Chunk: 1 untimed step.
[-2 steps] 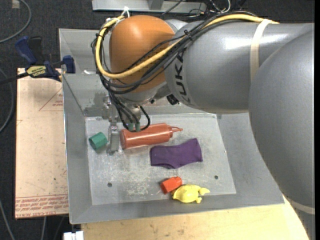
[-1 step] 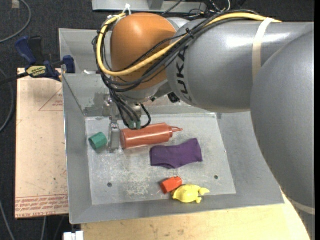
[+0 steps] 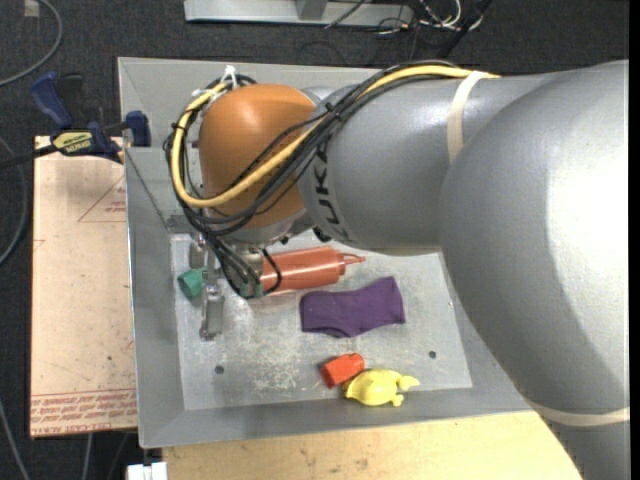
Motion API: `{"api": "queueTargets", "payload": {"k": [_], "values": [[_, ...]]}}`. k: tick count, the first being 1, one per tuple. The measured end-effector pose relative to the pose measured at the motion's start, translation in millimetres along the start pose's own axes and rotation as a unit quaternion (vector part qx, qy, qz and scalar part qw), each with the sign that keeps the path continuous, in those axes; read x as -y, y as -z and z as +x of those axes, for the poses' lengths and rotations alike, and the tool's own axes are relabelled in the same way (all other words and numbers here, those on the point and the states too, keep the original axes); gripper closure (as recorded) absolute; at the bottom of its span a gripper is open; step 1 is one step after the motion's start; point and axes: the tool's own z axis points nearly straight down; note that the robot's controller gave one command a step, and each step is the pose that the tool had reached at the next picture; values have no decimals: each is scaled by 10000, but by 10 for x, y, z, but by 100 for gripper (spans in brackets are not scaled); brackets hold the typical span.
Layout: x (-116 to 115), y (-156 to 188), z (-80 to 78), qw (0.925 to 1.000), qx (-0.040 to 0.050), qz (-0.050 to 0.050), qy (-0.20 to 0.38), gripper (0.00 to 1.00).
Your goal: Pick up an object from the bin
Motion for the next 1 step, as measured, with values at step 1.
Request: {"api": "queueTargets", "payload": {"k": [1], "values": [[-5,3,-94,10000,42,-12,19,0]]}}
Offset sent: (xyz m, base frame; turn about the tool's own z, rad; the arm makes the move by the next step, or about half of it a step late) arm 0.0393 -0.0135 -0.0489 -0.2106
